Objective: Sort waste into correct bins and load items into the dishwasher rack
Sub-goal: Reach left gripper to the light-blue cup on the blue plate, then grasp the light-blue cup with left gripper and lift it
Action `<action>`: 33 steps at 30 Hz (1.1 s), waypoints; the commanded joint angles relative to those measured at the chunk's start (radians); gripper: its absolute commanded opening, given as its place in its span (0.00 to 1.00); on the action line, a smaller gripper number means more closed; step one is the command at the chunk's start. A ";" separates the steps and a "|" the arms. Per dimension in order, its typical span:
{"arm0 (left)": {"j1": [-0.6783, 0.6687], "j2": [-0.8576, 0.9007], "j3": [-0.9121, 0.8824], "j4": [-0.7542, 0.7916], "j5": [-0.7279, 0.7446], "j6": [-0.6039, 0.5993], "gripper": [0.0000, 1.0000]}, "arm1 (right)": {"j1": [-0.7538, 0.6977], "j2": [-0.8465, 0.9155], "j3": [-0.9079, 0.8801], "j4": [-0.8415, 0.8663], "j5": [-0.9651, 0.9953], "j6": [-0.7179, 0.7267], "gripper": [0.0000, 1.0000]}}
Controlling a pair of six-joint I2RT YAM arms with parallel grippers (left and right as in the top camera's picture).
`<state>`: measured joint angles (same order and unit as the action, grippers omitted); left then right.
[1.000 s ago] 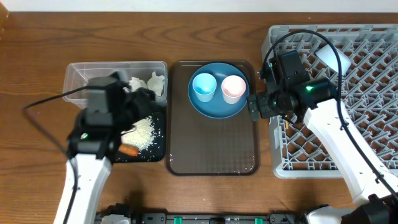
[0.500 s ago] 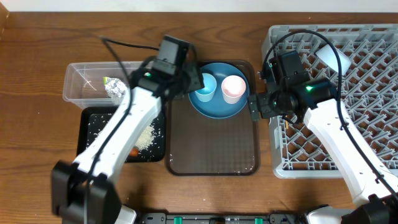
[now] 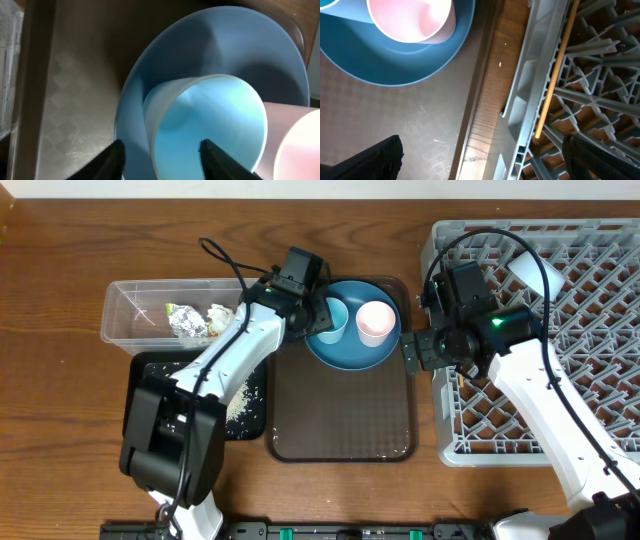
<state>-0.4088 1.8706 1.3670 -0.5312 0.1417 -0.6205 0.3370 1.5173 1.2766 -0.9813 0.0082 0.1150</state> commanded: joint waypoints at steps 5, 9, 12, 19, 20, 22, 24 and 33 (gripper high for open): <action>-0.003 0.006 0.012 0.017 -0.023 -0.006 0.31 | 0.002 -0.018 0.003 -0.002 0.014 0.003 0.99; -0.003 0.006 0.001 0.017 -0.023 -0.006 0.29 | 0.002 -0.018 0.003 -0.002 0.014 0.003 0.99; -0.003 0.006 -0.019 0.018 -0.024 -0.006 0.26 | 0.002 -0.018 0.003 -0.002 0.014 0.003 0.99; -0.002 0.005 -0.024 0.029 -0.039 -0.006 0.09 | 0.002 -0.018 0.003 -0.003 0.014 0.003 0.99; -0.002 0.005 -0.024 0.032 -0.039 -0.006 0.06 | 0.002 -0.018 0.003 -0.002 0.014 0.003 0.99; 0.000 0.003 -0.020 0.032 -0.043 -0.005 0.06 | 0.002 -0.018 0.003 -0.002 0.015 0.003 0.99; 0.007 -0.007 -0.013 0.024 -0.060 -0.005 0.06 | 0.002 -0.018 0.003 -0.002 0.015 0.003 0.99; 0.093 -0.213 0.002 -0.044 -0.067 -0.005 0.06 | 0.002 -0.019 0.003 -0.008 -0.006 0.005 0.99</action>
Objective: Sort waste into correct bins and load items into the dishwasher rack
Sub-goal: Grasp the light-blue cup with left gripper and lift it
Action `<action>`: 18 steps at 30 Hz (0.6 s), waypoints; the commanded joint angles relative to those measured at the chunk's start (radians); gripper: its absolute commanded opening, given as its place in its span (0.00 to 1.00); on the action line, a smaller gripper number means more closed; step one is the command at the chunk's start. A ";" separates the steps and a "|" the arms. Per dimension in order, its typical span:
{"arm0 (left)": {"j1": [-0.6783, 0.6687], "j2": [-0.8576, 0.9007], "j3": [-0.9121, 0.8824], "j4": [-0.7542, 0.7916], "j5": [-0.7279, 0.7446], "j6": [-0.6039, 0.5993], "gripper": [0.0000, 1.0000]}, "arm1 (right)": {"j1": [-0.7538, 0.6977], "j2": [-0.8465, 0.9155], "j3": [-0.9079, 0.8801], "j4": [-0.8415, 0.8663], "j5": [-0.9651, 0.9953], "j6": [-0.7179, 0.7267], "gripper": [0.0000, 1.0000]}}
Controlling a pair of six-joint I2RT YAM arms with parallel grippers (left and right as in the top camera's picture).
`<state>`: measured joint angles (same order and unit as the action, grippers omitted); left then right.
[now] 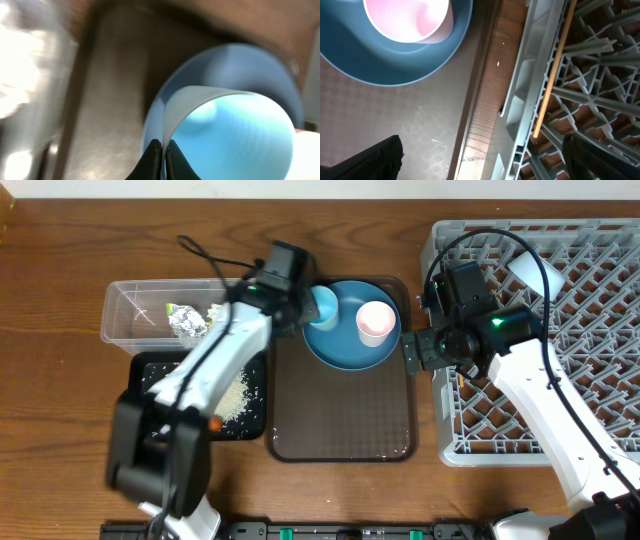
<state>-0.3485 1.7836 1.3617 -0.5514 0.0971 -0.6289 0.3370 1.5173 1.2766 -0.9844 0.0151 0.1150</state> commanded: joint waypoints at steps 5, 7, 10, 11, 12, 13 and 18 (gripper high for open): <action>0.132 -0.323 0.007 -0.135 0.257 0.012 0.06 | -0.012 -0.024 0.003 0.026 -0.317 -0.090 0.98; 0.179 -0.388 0.007 -0.166 0.475 0.055 0.06 | -0.030 -0.029 0.003 0.039 -0.506 -0.180 0.99; 0.246 -0.462 0.007 -0.208 0.776 0.132 0.06 | -0.069 -0.038 0.004 0.028 -0.855 -0.375 0.99; 0.269 -0.483 0.007 -0.220 0.867 0.160 0.06 | -0.088 -0.040 0.004 0.011 -0.999 -0.467 0.99; 0.284 -0.494 0.006 -0.227 0.927 0.177 0.06 | -0.104 -0.042 0.004 -0.007 -1.115 -0.544 0.99; 0.299 -0.504 0.006 -0.230 0.993 0.190 0.06 | -0.121 -0.044 0.004 -0.023 -1.215 -0.606 0.99; 0.306 -0.510 0.003 -0.230 1.149 0.192 0.06 | -0.205 -0.044 0.003 -0.006 -1.474 -0.674 0.99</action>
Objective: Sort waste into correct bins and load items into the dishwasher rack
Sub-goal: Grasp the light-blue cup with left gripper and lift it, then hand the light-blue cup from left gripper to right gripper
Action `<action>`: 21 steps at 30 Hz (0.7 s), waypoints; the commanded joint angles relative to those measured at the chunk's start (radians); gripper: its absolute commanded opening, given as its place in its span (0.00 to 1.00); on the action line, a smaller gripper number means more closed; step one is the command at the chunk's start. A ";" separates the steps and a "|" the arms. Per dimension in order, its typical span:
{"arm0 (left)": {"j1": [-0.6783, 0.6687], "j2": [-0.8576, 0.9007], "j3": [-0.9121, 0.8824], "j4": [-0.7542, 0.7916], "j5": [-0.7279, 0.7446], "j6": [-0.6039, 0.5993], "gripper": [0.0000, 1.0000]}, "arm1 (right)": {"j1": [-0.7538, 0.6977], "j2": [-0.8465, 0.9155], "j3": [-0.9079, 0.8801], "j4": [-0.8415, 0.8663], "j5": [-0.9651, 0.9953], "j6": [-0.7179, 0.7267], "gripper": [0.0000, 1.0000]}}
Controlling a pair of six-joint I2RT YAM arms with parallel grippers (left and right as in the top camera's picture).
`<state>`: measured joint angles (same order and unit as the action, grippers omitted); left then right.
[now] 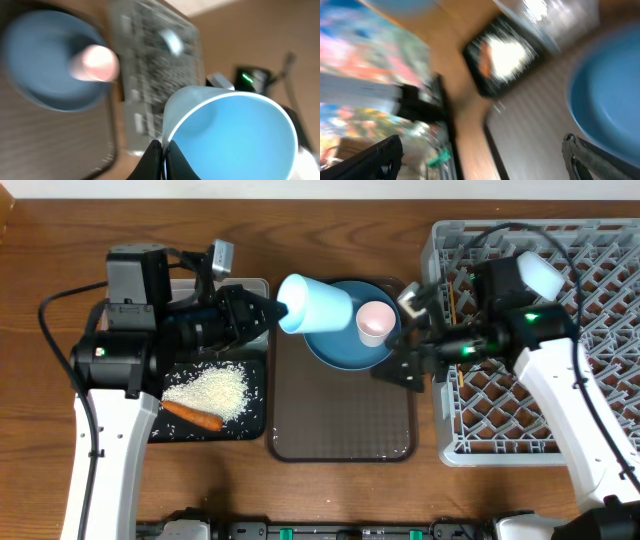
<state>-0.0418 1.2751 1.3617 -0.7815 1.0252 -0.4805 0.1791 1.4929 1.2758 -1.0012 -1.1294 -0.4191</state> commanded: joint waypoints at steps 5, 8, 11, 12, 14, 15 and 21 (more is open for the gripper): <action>-0.037 -0.001 0.000 0.001 0.219 0.059 0.06 | -0.084 -0.022 0.005 0.036 -0.431 -0.136 0.99; -0.062 -0.001 0.000 0.002 0.203 0.058 0.06 | -0.076 -0.022 0.005 0.037 -0.431 -0.135 0.99; -0.095 -0.001 0.000 0.001 0.146 0.058 0.06 | -0.061 -0.022 0.005 0.050 -0.430 -0.136 0.99; -0.109 -0.001 0.000 0.002 0.128 0.058 0.07 | -0.057 -0.022 0.005 0.056 -0.431 -0.135 0.99; -0.134 -0.001 0.000 0.002 0.101 0.057 0.06 | -0.050 -0.022 0.005 0.069 -0.431 -0.132 0.99; -0.144 -0.001 0.000 0.002 0.089 0.057 0.06 | -0.047 -0.022 0.005 0.077 -0.431 -0.120 0.99; -0.191 0.000 0.000 0.010 0.053 0.058 0.06 | -0.042 -0.023 0.005 0.154 -0.431 -0.006 0.99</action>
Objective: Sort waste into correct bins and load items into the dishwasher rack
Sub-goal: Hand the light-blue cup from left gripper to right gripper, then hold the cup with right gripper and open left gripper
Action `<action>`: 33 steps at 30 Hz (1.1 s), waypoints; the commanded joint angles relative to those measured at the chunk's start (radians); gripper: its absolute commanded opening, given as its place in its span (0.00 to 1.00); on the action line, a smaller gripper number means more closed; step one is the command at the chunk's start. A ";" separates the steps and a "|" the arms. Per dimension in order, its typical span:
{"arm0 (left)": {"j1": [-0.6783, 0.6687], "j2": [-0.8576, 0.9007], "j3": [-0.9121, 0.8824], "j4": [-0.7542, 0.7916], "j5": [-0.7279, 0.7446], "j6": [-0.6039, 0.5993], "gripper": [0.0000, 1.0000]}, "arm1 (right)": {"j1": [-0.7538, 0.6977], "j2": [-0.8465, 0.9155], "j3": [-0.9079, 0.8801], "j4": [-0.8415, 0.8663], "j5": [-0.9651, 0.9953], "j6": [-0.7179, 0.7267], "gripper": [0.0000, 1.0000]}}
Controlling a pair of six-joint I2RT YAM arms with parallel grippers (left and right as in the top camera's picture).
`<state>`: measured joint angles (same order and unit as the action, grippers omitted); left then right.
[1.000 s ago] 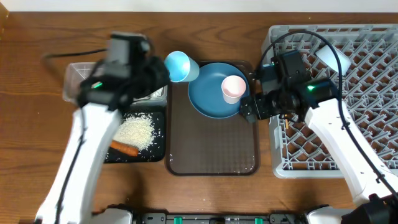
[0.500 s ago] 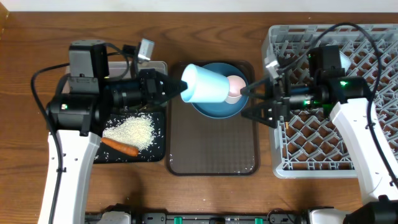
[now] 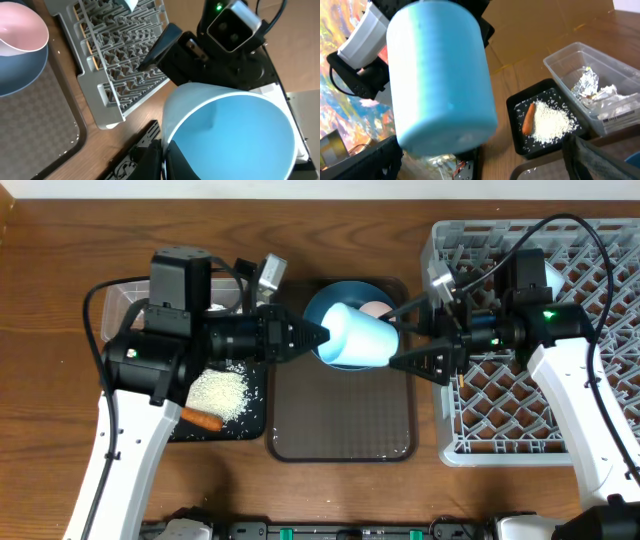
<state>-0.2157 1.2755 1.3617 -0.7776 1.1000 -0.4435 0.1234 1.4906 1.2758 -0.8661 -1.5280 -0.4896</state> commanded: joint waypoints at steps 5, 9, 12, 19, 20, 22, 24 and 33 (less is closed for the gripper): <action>-0.021 0.004 0.000 0.016 -0.041 0.020 0.06 | 0.045 -0.022 0.005 0.084 -0.032 0.127 0.99; -0.022 0.011 0.000 0.016 -0.065 0.020 0.06 | 0.085 -0.027 0.005 0.142 -0.032 0.170 0.96; -0.021 0.017 0.000 0.016 -0.065 0.021 0.06 | 0.112 -0.032 0.005 0.207 -0.032 0.211 0.91; -0.021 0.032 0.000 0.016 -0.066 0.021 0.06 | 0.137 -0.040 0.005 0.391 -0.032 0.385 0.79; -0.021 0.033 0.000 0.016 -0.066 0.021 0.06 | 0.138 -0.042 0.005 0.398 -0.032 0.391 0.79; -0.021 0.034 0.000 0.023 -0.066 0.021 0.06 | 0.138 -0.045 0.005 0.398 -0.032 0.393 0.78; -0.021 0.034 0.000 0.050 -0.066 0.021 0.06 | 0.138 -0.045 0.005 0.394 -0.032 0.396 0.80; -0.019 0.034 0.000 0.106 -0.066 0.015 0.06 | 0.132 -0.045 0.005 0.350 -0.032 0.394 0.81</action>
<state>-0.2371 1.3018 1.3617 -0.6796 1.0397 -0.4400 0.2508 1.4696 1.2758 -0.5117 -1.5322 -0.1112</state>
